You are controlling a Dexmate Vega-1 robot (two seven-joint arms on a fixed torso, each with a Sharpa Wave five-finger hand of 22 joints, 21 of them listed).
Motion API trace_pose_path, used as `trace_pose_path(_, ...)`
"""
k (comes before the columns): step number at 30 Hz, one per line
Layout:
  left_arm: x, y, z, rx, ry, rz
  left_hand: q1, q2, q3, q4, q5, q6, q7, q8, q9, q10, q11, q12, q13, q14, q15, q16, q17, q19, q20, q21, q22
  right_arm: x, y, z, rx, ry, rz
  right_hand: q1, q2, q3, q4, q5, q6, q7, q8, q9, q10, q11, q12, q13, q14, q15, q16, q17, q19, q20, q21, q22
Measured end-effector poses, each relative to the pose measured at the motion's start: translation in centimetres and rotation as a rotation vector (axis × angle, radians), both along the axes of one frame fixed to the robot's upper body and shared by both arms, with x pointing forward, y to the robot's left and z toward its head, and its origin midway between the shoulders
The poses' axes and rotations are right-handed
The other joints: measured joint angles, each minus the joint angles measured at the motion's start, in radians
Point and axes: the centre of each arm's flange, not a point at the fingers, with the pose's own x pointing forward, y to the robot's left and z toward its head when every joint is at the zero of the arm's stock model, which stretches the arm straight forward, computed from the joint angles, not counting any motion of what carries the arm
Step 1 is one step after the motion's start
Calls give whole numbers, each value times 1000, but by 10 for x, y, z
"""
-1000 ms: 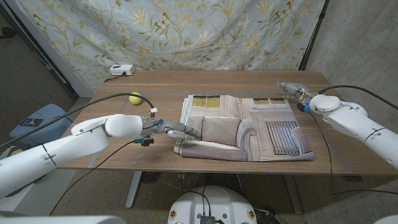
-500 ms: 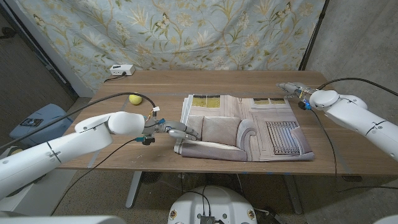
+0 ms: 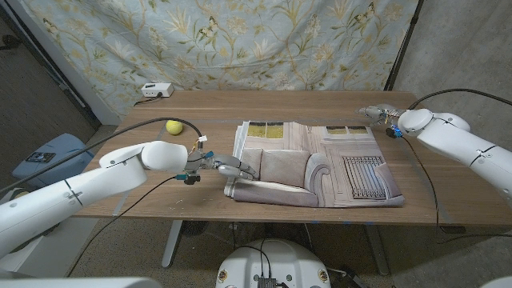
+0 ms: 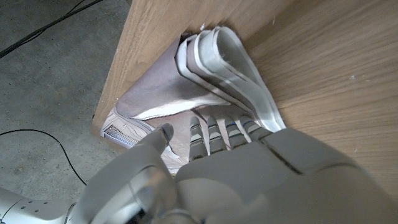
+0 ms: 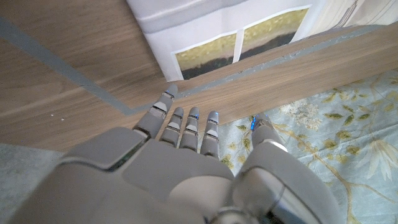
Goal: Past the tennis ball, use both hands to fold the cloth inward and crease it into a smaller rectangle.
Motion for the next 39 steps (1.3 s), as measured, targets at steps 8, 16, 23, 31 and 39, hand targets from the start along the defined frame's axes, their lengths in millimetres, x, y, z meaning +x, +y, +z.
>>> trace_pose_path(8,3,-1,1,3,6,-7,0,0,3,2,0,4,4,0,0,5,-5,0,-3,4,-4,0,0,-2,-2,0,0,0,2,3,-84,58,-63,39,-20,1,-12,0,16,9,4,0,52,-5,12,-3,14,-3,0,0,3,11,0,-2)
trace_pose_path(16,4,-2,1,7,9,-13,0,0,10,1,2,4,4,0,0,5,-5,0,-5,7,-7,-7,-5,-5,-5,0,-5,2,6,6,-169,114,-115,59,-38,1,-12,4,22,3,4,0,89,-33,15,-3,28,-10,0,-5,0,14,0,-2)
trace_pose_path(23,6,-2,1,6,10,-12,-4,-4,15,-2,4,7,7,0,0,5,-5,0,-5,7,-7,-7,-5,-7,-7,0,-5,0,-1,5,-202,157,-161,73,-52,1,-12,4,-2,2,-4,0,82,-57,9,-3,30,-20,0,-2,-6,20,0,0)
trace_pose_path(31,6,-2,0,9,14,-14,-8,0,18,1,4,7,7,0,0,5,-5,0,-5,7,-7,-7,-4,-7,-7,4,-6,3,7,10,-258,196,-178,86,-57,-3,-8,4,-31,9,-12,0,51,-47,3,8,30,-30,0,-2,-16,25,-4,0)
trace_pose_path(39,5,-2,0,12,14,-20,-8,0,21,1,4,7,7,0,0,5,-5,0,-5,7,-7,-7,-4,-7,-7,4,-5,10,17,17,-307,226,-188,95,-66,-3,-8,4,-36,14,-12,0,48,-37,3,14,30,-30,0,-2,-33,25,-8,0)
